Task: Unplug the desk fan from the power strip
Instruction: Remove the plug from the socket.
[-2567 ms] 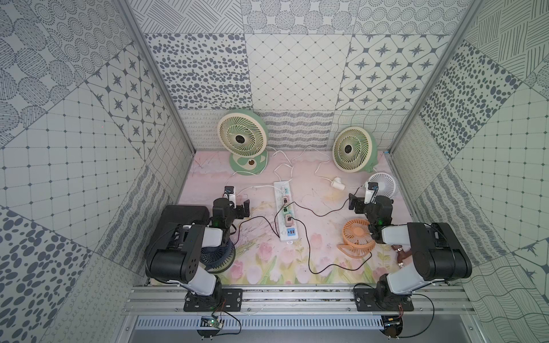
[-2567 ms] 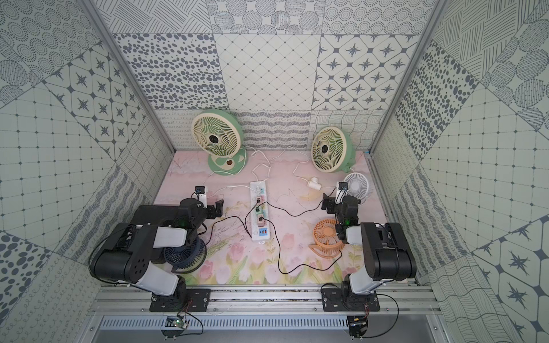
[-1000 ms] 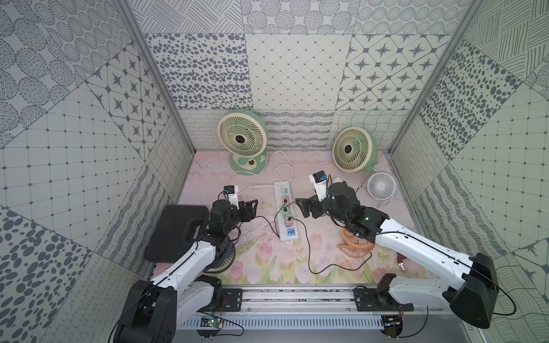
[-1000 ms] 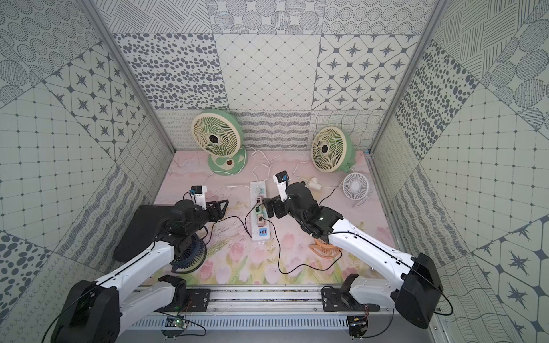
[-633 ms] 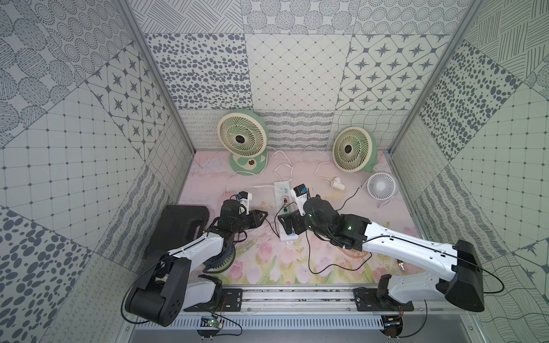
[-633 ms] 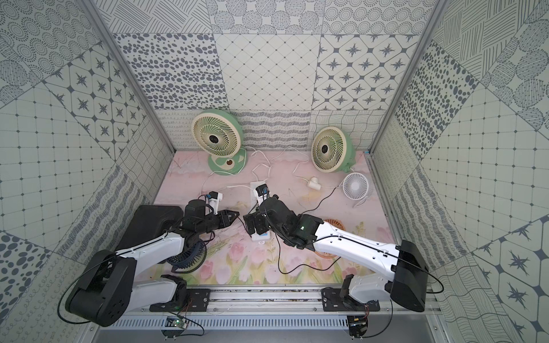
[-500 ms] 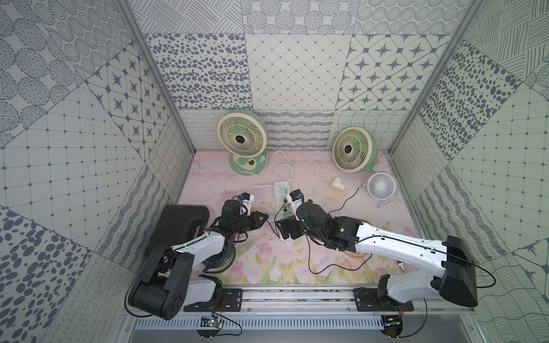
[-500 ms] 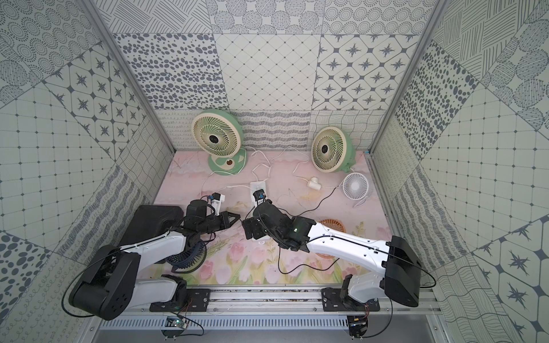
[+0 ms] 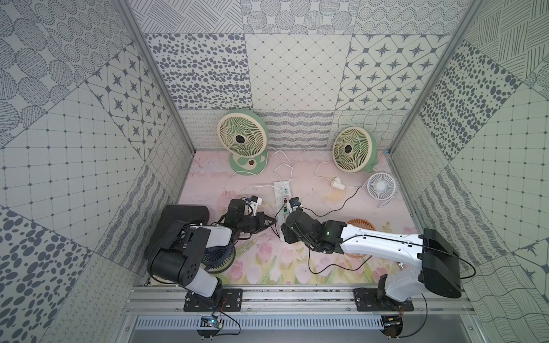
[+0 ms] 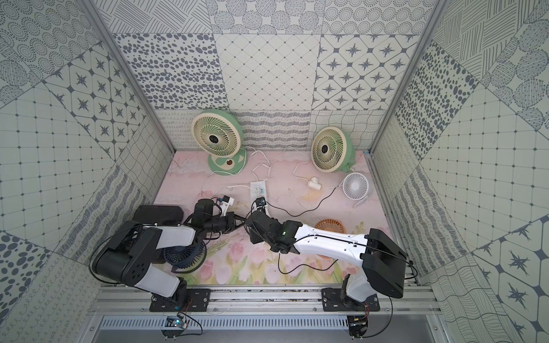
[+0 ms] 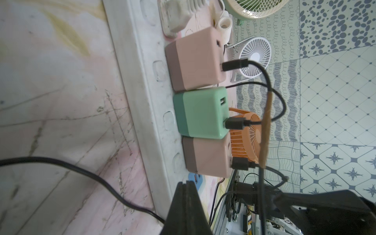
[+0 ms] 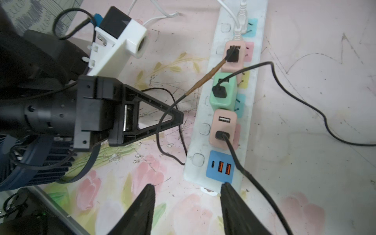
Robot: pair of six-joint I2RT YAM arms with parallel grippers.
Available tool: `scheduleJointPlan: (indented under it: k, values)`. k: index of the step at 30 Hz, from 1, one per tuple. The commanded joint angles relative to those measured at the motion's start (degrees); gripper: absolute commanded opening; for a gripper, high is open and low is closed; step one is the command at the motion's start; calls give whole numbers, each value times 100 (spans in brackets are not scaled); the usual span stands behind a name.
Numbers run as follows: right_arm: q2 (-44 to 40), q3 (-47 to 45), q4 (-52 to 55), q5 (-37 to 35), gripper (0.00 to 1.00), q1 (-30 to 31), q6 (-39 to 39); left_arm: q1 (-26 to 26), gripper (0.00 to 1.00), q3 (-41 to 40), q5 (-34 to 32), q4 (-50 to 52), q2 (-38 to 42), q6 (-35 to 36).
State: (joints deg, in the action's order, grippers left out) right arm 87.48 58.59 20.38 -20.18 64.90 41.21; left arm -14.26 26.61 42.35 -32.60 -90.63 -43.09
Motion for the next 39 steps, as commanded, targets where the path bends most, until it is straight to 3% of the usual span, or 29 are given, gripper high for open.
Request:
scheduleJointPlan:
  k: [1,7,20,39]
  values:
    - [297,9,-83,-521,55,-7,314,-52,0,126,708,-847,-297,-437]
    - [747,205,-171,-931,52,-87,326,-152,0,227,832,-1052,-622,-616]
    - [1398,455,-898,-938,44,-327,35,-196,0,347,782,-1064,-1006,-766]
    - [1713,530,-1030,-1102,14,-341,-155,-294,0,607,715,-807,-1486,-825]
